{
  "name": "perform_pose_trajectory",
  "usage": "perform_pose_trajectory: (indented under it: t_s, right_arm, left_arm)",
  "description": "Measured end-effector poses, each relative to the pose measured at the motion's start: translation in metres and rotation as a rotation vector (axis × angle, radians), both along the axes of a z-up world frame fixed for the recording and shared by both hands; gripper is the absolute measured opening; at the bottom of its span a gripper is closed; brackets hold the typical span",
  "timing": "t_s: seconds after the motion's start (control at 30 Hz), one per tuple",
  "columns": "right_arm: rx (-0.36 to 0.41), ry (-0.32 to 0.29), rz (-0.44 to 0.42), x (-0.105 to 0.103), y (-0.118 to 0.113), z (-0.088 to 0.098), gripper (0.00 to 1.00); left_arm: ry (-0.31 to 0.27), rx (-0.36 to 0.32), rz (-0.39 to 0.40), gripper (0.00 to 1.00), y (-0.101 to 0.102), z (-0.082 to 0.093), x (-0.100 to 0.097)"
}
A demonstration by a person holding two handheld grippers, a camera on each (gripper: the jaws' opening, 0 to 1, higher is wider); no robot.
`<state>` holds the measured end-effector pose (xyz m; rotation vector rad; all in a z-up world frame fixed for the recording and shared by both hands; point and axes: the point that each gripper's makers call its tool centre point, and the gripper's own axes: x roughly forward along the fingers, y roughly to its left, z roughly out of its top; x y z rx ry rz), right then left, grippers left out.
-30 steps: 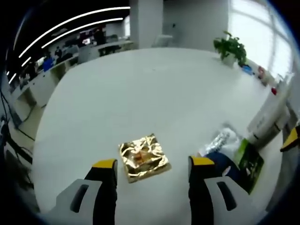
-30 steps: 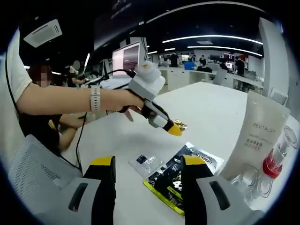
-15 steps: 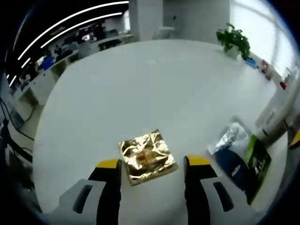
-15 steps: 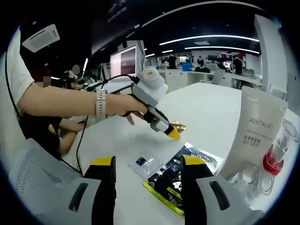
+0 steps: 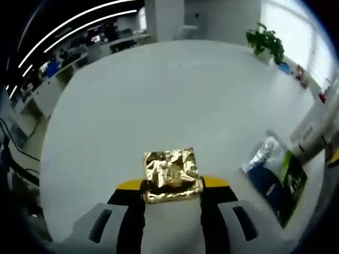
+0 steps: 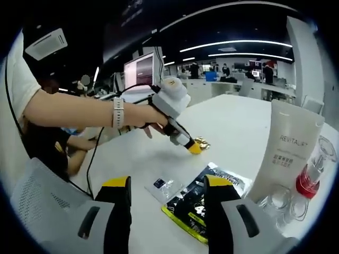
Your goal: Arrange the skincare products in the storage area until every visible bottle or jar stands upright without overlapping.
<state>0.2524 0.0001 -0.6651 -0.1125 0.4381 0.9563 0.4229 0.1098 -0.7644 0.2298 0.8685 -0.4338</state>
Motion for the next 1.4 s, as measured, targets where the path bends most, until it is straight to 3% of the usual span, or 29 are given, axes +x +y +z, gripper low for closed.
perform_pose_trajectory:
  t_s: [0.37, 0.7, 1.0, 1.13, 1.33, 1.4]
  right_arm:
    - [0.001, -0.006, -0.011, 0.002, -0.002, 0.002, 0.55]
    - [-0.002, -0.005, -0.009, 0.001, -0.002, 0.002, 0.55]
    - [-0.002, -0.006, -0.013, 0.002, -0.002, 0.002, 0.55]
    - [-0.004, -0.007, -0.013, 0.002, -0.002, 0.002, 0.56]
    - [-0.004, -0.009, -0.015, 0.002, -0.002, 0.003, 0.56]
    - [-0.003, -0.008, -0.014, 0.001, -0.002, 0.003, 0.56]
  left_arm:
    - [0.025, 0.007, -0.069, 0.34, 0.001, 0.002, -0.003]
    - [0.061, 0.042, -0.21, 0.33, -0.011, 0.009, -0.029]
    - [0.09, 0.111, -0.396, 0.33, -0.015, 0.011, -0.039]
    - [0.117, 0.155, -0.492, 0.33, -0.022, 0.01, -0.049]
    - [0.132, 0.17, -0.621, 0.33, -0.04, 0.012, -0.067]
    - [0.165, 0.189, -0.657, 0.33, -0.041, 0.01, -0.074]
